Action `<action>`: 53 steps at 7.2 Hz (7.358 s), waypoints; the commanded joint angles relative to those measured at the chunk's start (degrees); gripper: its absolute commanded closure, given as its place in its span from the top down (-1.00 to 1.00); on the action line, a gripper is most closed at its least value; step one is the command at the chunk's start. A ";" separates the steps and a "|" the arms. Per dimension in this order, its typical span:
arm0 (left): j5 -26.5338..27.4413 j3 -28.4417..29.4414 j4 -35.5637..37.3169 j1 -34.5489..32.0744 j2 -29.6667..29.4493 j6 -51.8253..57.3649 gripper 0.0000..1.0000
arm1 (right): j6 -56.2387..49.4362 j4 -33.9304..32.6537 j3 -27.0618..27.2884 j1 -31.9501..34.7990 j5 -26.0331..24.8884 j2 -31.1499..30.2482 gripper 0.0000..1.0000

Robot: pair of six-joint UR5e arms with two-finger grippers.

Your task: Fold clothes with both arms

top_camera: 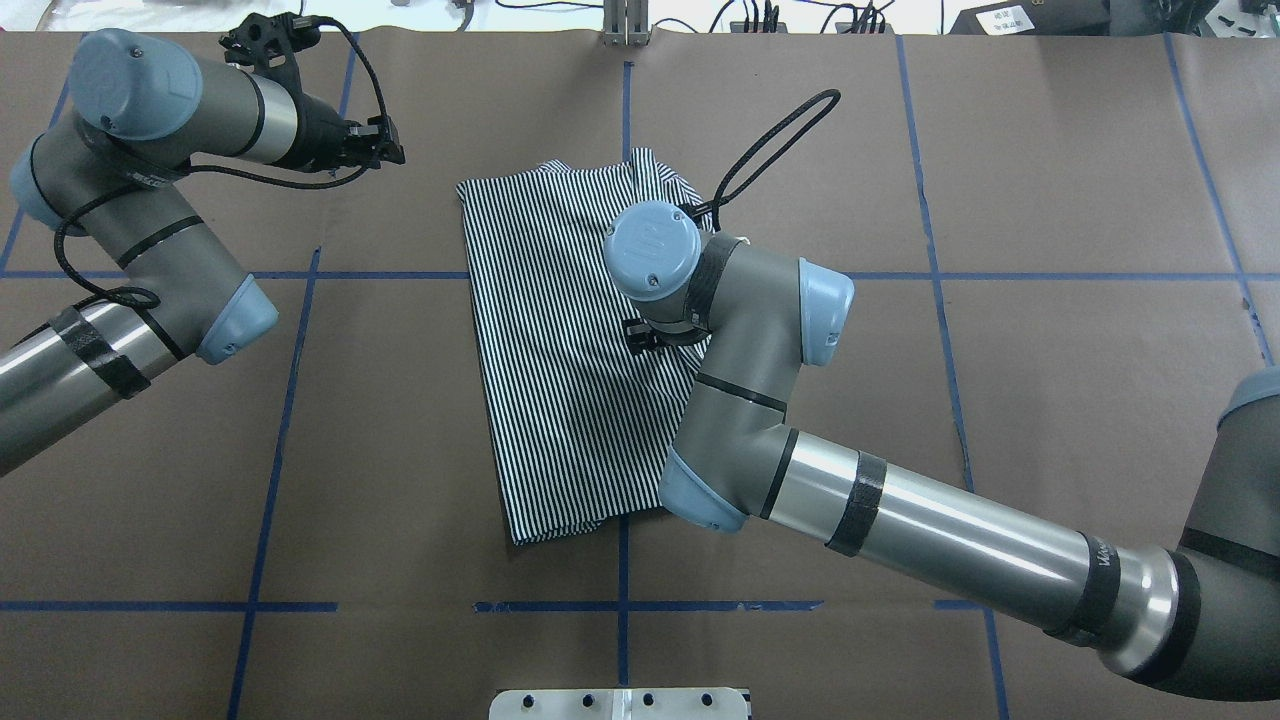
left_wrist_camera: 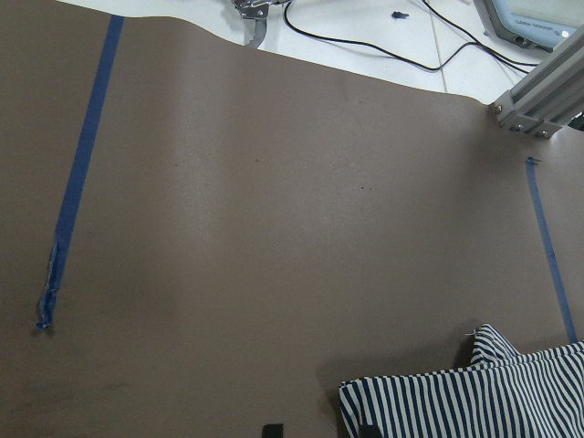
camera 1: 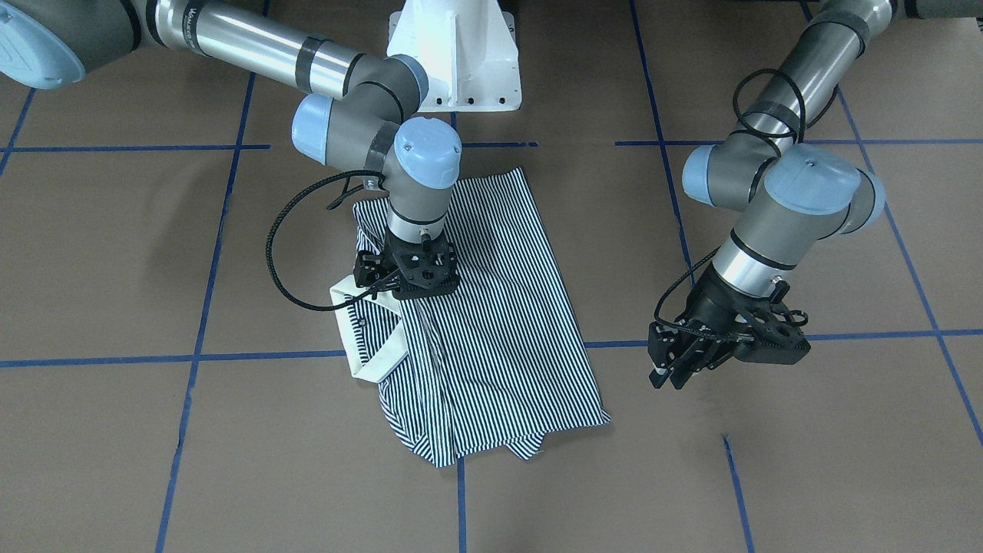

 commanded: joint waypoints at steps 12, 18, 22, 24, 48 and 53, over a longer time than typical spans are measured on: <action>0.00 -0.45 0.09 -0.09 0.10 -0.09 -0.21 | -9.33 0.34 2.98 7.36 2.46 -7.05 0.98; -1.76 -4.05 0.00 -0.36 3.87 0.09 -0.21 | -0.81 4.44 -13.14 7.28 2.90 9.71 0.97; -1.85 -4.14 0.00 -0.36 4.23 0.09 -0.20 | -1.24 10.80 -22.84 6.92 0.44 12.19 0.97; -1.85 -4.15 0.00 -0.36 4.23 0.09 -0.20 | -4.29 11.33 -24.94 8.85 -0.61 11.93 0.97; -3.08 -4.85 0.09 -0.71 4.40 -0.26 -0.20 | 51.40 7.90 24.53 -8.28 -3.25 -21.39 0.60; -3.08 -5.46 0.97 -0.71 4.40 -0.26 -0.20 | 51.49 8.08 24.70 -9.07 -3.25 -21.91 -0.16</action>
